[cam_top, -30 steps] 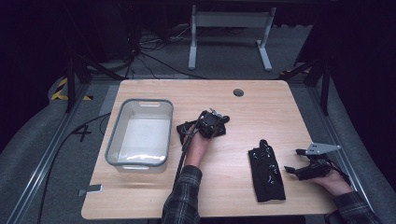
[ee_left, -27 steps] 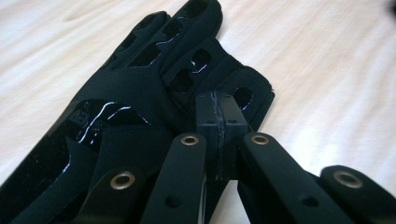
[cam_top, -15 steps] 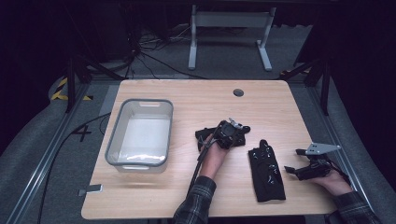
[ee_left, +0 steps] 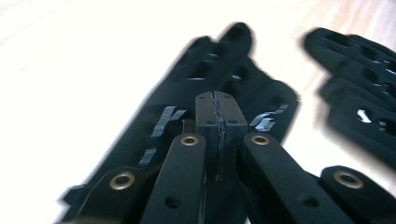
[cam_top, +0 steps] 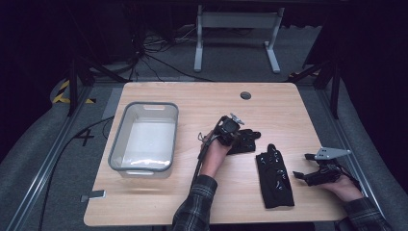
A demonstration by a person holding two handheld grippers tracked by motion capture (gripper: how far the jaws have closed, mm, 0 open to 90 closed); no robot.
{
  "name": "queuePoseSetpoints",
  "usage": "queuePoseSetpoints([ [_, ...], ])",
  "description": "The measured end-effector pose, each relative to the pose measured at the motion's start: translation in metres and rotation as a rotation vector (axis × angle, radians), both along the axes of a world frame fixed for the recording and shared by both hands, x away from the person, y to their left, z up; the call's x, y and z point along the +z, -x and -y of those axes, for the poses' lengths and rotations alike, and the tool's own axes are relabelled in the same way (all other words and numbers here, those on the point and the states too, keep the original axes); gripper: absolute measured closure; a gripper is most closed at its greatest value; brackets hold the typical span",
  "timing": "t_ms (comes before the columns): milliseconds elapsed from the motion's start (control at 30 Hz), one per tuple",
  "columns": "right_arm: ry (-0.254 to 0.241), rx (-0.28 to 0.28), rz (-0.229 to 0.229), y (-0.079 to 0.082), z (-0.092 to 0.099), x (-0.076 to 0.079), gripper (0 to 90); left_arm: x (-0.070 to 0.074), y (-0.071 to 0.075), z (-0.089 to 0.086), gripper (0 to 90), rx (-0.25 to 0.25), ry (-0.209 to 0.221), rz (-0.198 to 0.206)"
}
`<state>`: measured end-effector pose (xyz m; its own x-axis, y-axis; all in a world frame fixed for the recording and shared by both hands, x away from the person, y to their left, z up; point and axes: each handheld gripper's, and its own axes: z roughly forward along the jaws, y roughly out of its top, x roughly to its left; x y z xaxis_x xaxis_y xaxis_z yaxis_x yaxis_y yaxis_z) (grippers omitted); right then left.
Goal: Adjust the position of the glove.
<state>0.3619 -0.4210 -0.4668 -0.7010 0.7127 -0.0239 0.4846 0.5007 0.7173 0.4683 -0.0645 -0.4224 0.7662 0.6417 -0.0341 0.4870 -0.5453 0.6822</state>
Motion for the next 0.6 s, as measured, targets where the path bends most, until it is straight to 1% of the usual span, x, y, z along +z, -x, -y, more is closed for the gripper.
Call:
queuePoseSetpoints([
  [33, 0.0, 0.0, 0.0, 0.0, 0.0, 0.0, 6.5, 0.0, 0.0, 0.0, 89.8, 0.0, 0.0, 0.0],
  [133, 0.0, 0.0, 0.0, 0.0, 0.0, 0.0, 6.5, 0.005, -0.009, -0.014, 89.8, 0.033, -0.011, 0.006],
  [167, 0.0, 0.0, 0.0, 0.0, 0.0, 0.0, 6.6, 0.005, -0.016, -0.023, 89.7, 0.053, -0.01, 0.004],
  [200, 0.0, 0.0, 0.0, 0.0, 0.0, 0.0, 6.6, 0.005, -0.016, -0.023, 89.8, 0.053, -0.01, 0.004],
  [233, 0.0, 0.0, 0.0, 0.0, 0.0, 0.0, 6.5, 0.002, -0.019, -0.028, 89.7, 0.071, -0.007, -0.011],
  [267, 0.0, 0.0, 0.0, 0.0, 0.0, 0.0, 6.5, 0.002, -0.019, -0.028, 89.8, 0.071, -0.007, -0.011],
  [300, 0.0, 0.001, 0.0, 0.0, 0.0, 0.0, 6.5, -0.002, -0.022, -0.032, 89.8, 0.078, -0.017, -0.024],
  [333, 0.0, 0.001, 0.0, 0.0, 0.0, 0.0, 6.5, -0.002, -0.022, -0.032, 89.8, 0.078, -0.017, -0.024],
  [400, 0.0, 0.001, 0.0, 0.0, 0.0, 0.0, 6.5, -0.008, -0.024, -0.033, 89.8, 0.077, -0.034, -0.036],
  [467, 0.0, 0.001, 0.0, 0.0, 0.0, 0.0, 6.5, -0.015, -0.026, -0.032, 89.7, 0.087, -0.052, -0.05],
  [600, 0.0, 0.001, 0.0, 0.0, 0.0, 0.0, 6.5, -0.024, -0.027, -0.031, 89.8, 0.084, -0.069, -0.07],
])
